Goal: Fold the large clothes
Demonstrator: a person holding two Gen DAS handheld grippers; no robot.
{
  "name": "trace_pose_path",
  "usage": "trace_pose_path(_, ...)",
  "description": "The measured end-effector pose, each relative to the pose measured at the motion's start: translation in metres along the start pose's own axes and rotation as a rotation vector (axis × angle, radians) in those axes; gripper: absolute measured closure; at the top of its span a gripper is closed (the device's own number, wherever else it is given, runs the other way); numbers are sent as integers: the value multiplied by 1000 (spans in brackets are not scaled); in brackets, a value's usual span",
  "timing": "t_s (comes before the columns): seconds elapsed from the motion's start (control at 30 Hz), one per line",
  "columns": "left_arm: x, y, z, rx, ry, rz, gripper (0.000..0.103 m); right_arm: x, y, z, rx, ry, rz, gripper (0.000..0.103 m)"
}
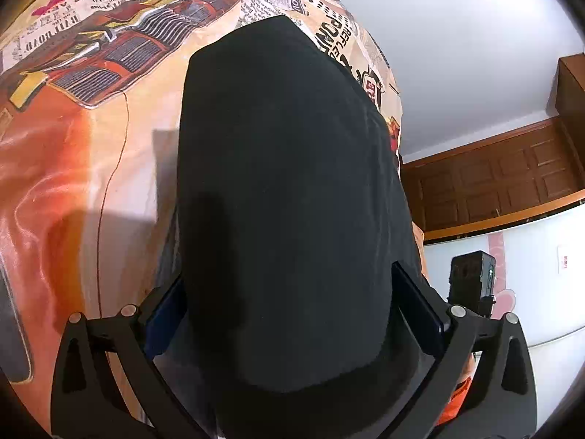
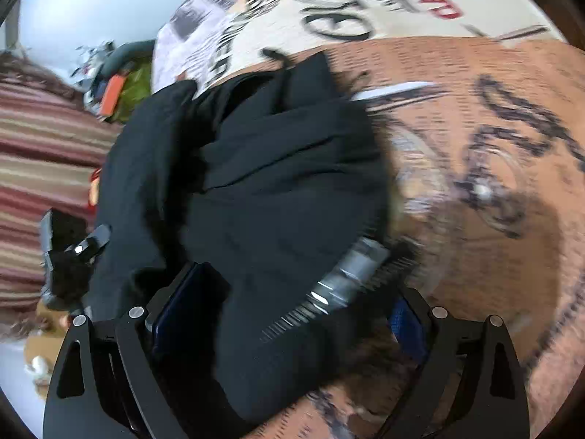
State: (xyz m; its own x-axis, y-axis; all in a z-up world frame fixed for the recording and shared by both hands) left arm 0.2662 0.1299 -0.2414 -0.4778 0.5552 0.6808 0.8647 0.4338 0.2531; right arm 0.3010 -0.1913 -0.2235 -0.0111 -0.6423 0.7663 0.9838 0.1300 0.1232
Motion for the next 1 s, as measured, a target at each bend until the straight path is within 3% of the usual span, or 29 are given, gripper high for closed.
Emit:
trace_pose_path(0.13, 0, 1, 6, 23, -31, 20, 0, -2, 1, 1, -11, 34, -3, 18)
trace_pose_path(0.3, 13, -2, -7, -50, 13, -8, 14, 15, -4, -1, -34, 62, -39, 66)
trace_pose_path(0.43, 34, -4, -26, -109, 28, -35, 26, 25, -5, 13, -10, 63, -56, 78)
trace_pose_path(0.57, 67, 0, -44, -194, 51, -106, 29, 32, -4, 44, 56, 25, -97, 81)
trace_pose_path(0.7, 113, 19, -57, -250, 43, -184, 29, 47, 8, 84, 126, 59, -175, 81)
trace_pose_path(0.87, 167, 52, -63, -306, 50, -270, 29, 54, 26, 138, 218, 79, -252, 81)
trace_pose_path(1.0, 187, 84, -59, -312, 63, -309, 29, 44, 44, 172, 273, 80, -280, 81)
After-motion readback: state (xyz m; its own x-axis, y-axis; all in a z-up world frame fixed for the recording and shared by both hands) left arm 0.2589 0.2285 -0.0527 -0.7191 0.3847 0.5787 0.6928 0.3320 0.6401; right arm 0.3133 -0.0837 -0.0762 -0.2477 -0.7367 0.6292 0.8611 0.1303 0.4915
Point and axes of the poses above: each gripper's, at about its wrist camera, not at the fingertips, and x roughly against the way its jaws point, z to its left, y to its top, the point moved 1 cm from there along -x, roughly the way its jaws point, and after that the axes turned 3 degrees about -x, right-handed, at the moved point
